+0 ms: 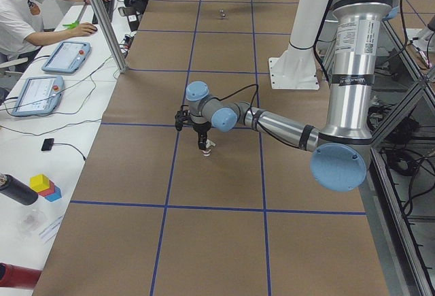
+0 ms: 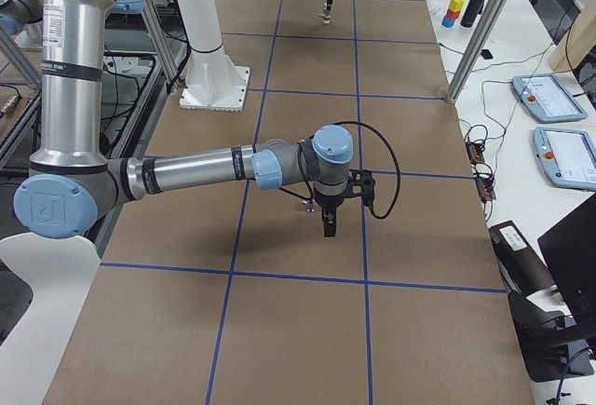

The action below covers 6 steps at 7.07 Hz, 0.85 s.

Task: Assemble PPR valve and pipe with both arms
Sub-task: 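Lower the left gripper onto the white-and-chrome valve and grasp it, then carry the valve with the left gripper to the table center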

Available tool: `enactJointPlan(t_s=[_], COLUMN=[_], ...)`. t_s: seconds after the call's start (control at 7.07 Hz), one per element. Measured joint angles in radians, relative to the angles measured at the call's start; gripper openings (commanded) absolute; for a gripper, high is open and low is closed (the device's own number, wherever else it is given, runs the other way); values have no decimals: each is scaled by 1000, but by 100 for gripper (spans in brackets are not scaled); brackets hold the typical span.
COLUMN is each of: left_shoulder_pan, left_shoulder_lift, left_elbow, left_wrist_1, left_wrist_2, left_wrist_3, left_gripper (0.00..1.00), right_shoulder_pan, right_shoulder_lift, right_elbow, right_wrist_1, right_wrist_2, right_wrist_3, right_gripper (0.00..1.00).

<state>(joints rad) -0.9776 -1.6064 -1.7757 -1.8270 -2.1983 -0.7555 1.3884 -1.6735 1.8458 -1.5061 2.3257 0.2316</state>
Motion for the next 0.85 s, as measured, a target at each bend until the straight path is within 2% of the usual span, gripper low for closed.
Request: enactJointPlan(t_s=[0.14,0.42,0.85], left_shoulder_pan=[0,-1,-5], left_shoulder_lift=[-1,-1,-46], left_elbow=[0,-1,-60], left_wrist_1=[0,5,78], left_wrist_2=[-1,-7,-116], left_wrist_3=[-1,-4,-38], left_gripper=[0,0,0], right_shoulder_pan=[-1,-2,-2], right_shoulder_lift=[0,1,1], right_elbow=[0,2,3], right_wrist_1=[1,6,28], right_wrist_2=[0,1,1], right_wrist_3=[0,2,20], right_gripper=[100,100,100])
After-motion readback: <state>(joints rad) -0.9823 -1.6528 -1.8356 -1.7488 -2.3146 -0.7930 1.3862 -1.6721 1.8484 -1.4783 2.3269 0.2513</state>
